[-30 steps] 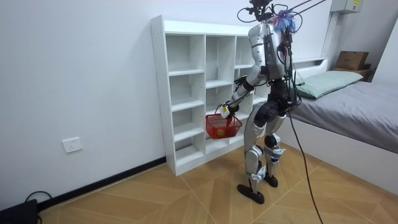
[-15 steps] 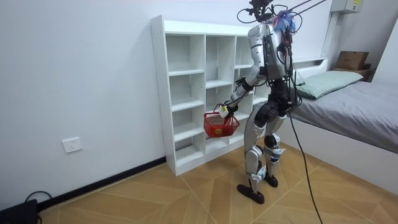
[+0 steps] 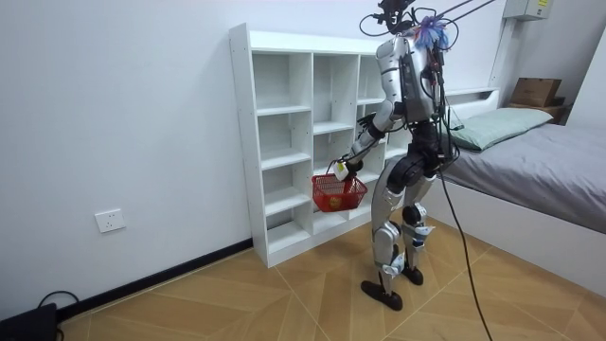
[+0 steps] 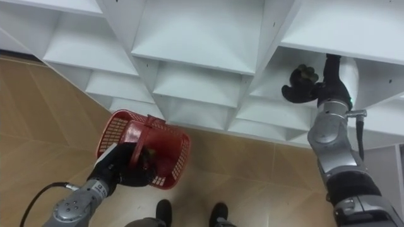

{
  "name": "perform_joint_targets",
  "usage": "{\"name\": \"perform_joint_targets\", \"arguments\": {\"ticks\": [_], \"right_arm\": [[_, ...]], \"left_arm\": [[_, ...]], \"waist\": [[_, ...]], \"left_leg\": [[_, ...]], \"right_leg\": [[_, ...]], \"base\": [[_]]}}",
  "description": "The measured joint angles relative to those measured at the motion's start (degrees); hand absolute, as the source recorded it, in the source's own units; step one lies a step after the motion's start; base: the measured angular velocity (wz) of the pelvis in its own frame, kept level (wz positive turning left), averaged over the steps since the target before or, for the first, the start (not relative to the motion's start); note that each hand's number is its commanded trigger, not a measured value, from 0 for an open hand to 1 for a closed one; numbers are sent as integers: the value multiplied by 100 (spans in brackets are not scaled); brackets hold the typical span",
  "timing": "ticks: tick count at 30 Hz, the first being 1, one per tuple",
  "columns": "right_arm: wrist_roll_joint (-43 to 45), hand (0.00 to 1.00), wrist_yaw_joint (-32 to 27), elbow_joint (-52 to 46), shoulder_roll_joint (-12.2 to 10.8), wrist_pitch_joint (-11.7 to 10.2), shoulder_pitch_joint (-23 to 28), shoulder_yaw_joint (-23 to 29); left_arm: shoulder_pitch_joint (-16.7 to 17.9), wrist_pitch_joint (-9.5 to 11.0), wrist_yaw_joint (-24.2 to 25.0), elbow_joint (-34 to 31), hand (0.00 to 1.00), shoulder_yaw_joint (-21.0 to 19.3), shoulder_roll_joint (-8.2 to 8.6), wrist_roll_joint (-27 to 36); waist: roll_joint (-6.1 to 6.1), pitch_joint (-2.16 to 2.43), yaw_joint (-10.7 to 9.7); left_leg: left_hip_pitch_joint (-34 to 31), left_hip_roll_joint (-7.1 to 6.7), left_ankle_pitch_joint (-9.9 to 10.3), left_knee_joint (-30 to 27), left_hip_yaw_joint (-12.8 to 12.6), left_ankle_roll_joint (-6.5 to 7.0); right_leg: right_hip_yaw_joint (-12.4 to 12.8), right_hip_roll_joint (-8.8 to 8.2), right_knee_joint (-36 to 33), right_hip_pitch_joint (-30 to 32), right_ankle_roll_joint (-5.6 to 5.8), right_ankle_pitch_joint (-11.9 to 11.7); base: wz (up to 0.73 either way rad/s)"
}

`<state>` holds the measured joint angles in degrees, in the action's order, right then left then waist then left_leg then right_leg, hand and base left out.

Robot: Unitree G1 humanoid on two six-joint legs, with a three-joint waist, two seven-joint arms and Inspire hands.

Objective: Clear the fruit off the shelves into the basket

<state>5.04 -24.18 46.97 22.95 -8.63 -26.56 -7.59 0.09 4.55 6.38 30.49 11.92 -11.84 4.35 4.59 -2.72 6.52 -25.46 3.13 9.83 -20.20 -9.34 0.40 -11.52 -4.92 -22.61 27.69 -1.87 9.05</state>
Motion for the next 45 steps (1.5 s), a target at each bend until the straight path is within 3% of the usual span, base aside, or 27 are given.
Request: {"name": "perform_joint_targets", "arguments": {"ticks": [22, 45], "right_arm": [[-22, 0, 315, 196, 3, 96, -11, -6], [-59, 0, 451, 475, -4, 231, 4, -259]], "left_arm": [[-56, -3, 1, 4, 100, 30, 2, 2], [-75, -45, -121, 54, 100, 71, -25, 84]], "waist": [[65, -30, -2], [52, -22, 21]], "left_leg": [[-30, -3, 0, 35, -23, 0], [-116, 9, 0, -57, 25, 0]], "right_leg": [[22, 3, 5, 59, 0, 0], [-58, -2, 7, 55, -2, -1]], "base": [[0], [1]]}}
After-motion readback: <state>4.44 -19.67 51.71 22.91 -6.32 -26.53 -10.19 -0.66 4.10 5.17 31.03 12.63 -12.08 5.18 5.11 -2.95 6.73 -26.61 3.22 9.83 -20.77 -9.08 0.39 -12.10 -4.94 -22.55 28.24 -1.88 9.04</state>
